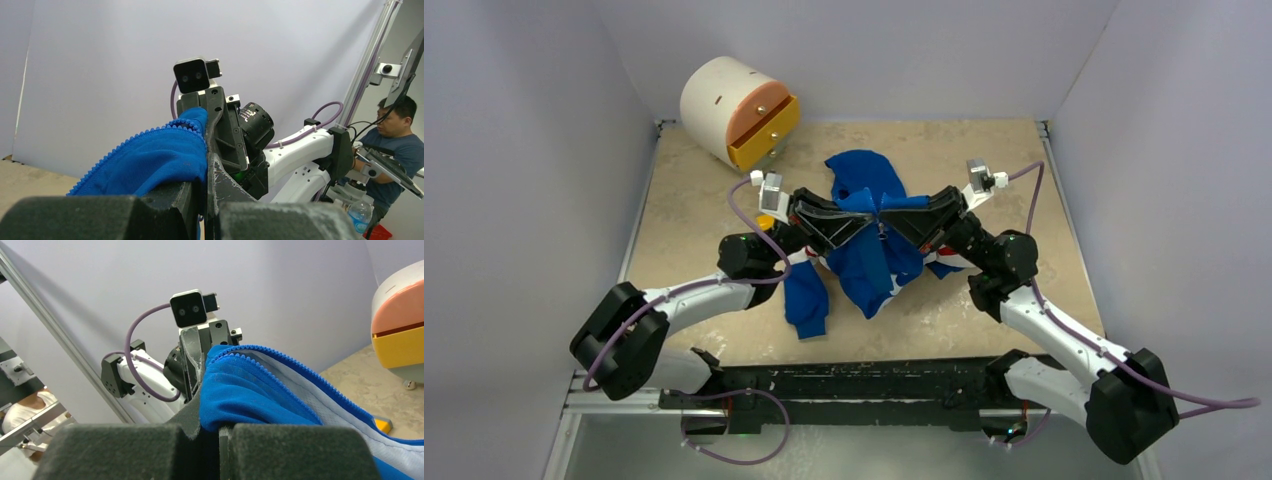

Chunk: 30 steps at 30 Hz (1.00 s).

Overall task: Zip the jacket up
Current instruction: Insert the zipper into the jacket.

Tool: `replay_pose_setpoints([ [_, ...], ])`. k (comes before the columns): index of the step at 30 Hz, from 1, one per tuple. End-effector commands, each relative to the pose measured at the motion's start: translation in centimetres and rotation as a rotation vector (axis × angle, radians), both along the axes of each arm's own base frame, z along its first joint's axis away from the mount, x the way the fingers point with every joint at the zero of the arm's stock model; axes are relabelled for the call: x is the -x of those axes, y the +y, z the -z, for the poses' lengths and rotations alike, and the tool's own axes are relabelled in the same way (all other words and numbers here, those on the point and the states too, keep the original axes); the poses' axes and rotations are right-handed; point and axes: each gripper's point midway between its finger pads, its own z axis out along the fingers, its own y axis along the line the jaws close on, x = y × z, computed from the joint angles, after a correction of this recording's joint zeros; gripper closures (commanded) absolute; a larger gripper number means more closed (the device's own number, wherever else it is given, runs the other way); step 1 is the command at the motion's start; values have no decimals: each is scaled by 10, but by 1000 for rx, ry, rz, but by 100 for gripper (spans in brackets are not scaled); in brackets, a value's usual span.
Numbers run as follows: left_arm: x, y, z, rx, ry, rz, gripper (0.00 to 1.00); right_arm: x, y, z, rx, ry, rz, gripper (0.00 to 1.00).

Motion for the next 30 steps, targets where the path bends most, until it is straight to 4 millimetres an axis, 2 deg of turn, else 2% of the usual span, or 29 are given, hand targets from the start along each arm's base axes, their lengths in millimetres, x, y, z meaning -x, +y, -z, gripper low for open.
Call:
replay_pose_setpoints([
  [1, 33, 20, -47, 171, -213, 22, 100, 19, -10, -42, -78, -136, -9, 100],
  [11, 34, 20, -44, 166, -209, 16, 100, 22, -12, -42, -85, -145, -13, 100],
  [30, 34, 33, -58, 215, -238, -51, 100, 25, -9, -40, -76, -148, -41, 100],
])
